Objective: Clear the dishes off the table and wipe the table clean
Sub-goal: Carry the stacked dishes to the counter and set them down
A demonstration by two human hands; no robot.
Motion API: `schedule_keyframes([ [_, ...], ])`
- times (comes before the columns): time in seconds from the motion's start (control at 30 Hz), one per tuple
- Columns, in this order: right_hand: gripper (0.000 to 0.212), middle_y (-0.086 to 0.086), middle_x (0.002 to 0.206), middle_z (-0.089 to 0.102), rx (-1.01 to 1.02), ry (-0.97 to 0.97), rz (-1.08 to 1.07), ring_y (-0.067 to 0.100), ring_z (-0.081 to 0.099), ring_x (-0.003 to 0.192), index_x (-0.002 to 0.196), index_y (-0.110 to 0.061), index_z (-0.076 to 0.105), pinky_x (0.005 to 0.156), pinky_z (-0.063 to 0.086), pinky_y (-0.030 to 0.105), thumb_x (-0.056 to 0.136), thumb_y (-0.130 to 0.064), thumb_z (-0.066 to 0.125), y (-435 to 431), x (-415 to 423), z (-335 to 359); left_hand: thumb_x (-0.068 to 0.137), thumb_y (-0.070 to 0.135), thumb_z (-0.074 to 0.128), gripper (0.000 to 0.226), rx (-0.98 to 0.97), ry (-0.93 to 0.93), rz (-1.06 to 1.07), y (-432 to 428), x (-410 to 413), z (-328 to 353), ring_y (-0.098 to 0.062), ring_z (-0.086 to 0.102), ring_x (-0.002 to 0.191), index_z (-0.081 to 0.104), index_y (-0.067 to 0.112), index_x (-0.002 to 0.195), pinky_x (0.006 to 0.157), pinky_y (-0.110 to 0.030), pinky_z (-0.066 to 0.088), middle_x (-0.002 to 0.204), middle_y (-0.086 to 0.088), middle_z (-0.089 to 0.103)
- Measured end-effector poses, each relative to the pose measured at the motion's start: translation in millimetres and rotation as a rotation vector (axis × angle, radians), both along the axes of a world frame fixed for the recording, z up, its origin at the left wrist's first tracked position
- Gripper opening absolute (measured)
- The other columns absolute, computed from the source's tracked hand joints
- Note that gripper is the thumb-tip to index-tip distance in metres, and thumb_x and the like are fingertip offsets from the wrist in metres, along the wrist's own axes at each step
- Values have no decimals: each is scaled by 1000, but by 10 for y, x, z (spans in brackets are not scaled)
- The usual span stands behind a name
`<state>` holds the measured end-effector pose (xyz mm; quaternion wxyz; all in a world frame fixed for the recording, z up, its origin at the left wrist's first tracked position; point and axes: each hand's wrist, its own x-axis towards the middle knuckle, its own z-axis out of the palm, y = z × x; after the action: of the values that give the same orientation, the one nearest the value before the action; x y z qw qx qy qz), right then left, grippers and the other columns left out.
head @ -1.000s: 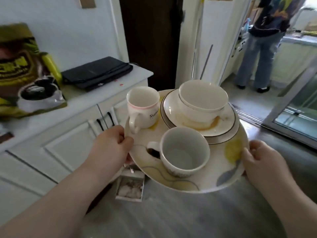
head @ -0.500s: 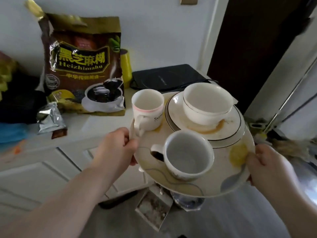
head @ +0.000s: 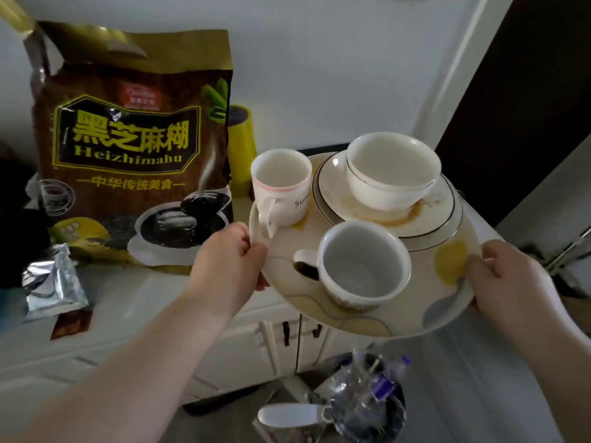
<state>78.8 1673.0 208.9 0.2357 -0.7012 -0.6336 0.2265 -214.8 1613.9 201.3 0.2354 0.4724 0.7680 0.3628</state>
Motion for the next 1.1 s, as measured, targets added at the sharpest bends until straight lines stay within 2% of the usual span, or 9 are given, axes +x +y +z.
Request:
schedule_keyframes([
  [0.13,20,11,62,63,19,29,-14,31,60,60,76,-9,51,58,50,37,94,-13,44,298,-136,7,88,13,49,14,14,19,-29,349,-121,-24,-5,59,41,57,14,78,37,-11,37,51,-1,64],
  [0.23,19,11,60,63,22,11,11,28,59,58,78,-8,52,52,43,31,94,-12,43,622,-204,-22,87,14,49,13,29,48,-12,662,-212,-106,-8,59,42,55,9,77,48,-27,50,54,-1,65],
  [0.37,19,10,60,65,22,-28,61,28,61,58,85,-8,55,52,46,32,95,-15,41,1163,-240,-103,85,22,50,14,-6,158,53,1056,-240,-248,-24,63,63,53,12,75,61,-40,51,64,-4,66],
  [0.5,18,12,67,64,-16,-25,79,29,63,62,87,-6,53,63,56,46,96,-17,42,1597,-261,-227,89,25,49,20,-64,272,145,1317,-171,-345,-27,50,68,47,14,72,50,-33,30,69,-5,55],
  [0.6,17,14,70,63,-25,-27,119,30,61,62,87,-5,53,61,54,43,94,-16,42,1872,-228,-325,91,26,48,29,-110,330,195,1486,-78,-426,-27,44,65,37,19,65,47,-31,20,64,0,44],
  [0.7,16,14,70,63,-39,-23,157,27,60,59,87,-5,52,54,47,34,94,-15,41,2041,-210,-410,90,26,49,26,-133,333,209,1594,-51,-534,-31,48,67,41,16,68,49,-33,23,66,-3,48],
  [0.8,16,15,69,63,-52,-15,174,26,60,57,86,-6,52,54,49,36,93,-15,41,2153,-197,-521,90,26,49,21,-134,344,225,1644,-44,-606,-33,53,70,48,11,75,52,-32,30,72,-8,55],
  [0.87,15,15,69,64,-55,-7,194,28,61,57,85,-6,51,56,51,40,92,-14,40,2209,-175,-598,90,25,49,21,-135,361,232,1667,-38,-647,-34,52,70,47,11,74,53,-33,30,72,-9,54],
  [1.1,15,16,67,63,-72,-20,229,27,60,55,82,-6,47,49,43,30,92,-15,41,2333,-144,-722,89,25,49,25,-179,399,245,1708,-30,-671,-34,50,68,40,15,68,49,-32,24,66,-5,48],
])
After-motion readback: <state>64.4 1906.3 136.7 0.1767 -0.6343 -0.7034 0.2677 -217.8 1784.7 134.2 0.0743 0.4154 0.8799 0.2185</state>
